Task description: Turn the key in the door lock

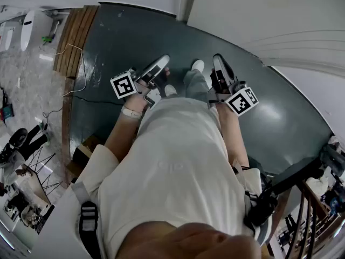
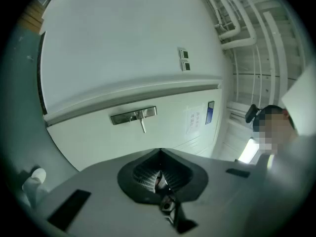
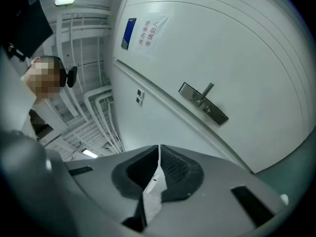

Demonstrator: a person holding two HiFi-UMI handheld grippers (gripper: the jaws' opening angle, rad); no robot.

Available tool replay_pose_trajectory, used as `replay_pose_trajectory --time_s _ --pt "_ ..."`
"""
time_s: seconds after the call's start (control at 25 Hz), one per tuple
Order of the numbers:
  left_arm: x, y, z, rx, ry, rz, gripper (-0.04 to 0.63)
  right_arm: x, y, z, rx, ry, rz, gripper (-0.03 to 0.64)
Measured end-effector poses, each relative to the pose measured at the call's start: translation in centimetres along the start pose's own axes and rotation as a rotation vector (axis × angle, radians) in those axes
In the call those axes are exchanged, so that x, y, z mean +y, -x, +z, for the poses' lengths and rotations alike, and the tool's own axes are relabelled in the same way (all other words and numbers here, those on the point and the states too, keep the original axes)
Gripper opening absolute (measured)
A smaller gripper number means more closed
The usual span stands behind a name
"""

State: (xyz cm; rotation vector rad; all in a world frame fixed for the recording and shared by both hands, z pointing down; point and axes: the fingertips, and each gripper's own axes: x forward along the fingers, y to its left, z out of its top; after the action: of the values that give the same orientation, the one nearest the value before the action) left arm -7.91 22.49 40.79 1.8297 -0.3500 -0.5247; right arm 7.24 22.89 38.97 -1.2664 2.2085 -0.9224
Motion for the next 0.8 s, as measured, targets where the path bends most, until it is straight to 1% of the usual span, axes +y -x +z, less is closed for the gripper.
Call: replay_pose_trajectory --time_s 0.16,0.28,0.36,0.48,0.6,0.68,0.8 --pt "-0.4 0.1 0.3 -0.007 -0.009 0.009 0.008 -0.1 -0.5 0.3 0.000 0.020 -0.011 0.023" --pt "-1.2 -0.9 0.9 -0.014 -0.013 0.024 0.008 -0.5 -1.0 2.1 -0.002 0.016 -0.030 0.023" --pt "0.1 -4.5 2.8 -0.026 -0.009 0.041 0.008 -3.6 -3.2 4.8 0.013 0.022 -0.052 0.023" --pt "4.4 -11.4 6.2 -0.043 -0.013 0.073 0.008 -11.0 -7.7 8.3 0.044 0.043 -0.072 0.023" --pt "6.3 -15.8 8.3 -0.047 -0.024 0.096 0.008 -15.2 -10.5 10.6 0.068 0.087 -0.082 0.023" --pt "6.2 -18.1 9.2 -0.051 -0.033 0.106 0.008 -16.6 -11.7 12.1 0.109 0.149 -0.100 0.023" --pt "6.3 -20.9 10.5 -0.067 -0.045 0.121 0.008 -18.3 -13.3 13.8 0.183 0.286 -0.117 0.023"
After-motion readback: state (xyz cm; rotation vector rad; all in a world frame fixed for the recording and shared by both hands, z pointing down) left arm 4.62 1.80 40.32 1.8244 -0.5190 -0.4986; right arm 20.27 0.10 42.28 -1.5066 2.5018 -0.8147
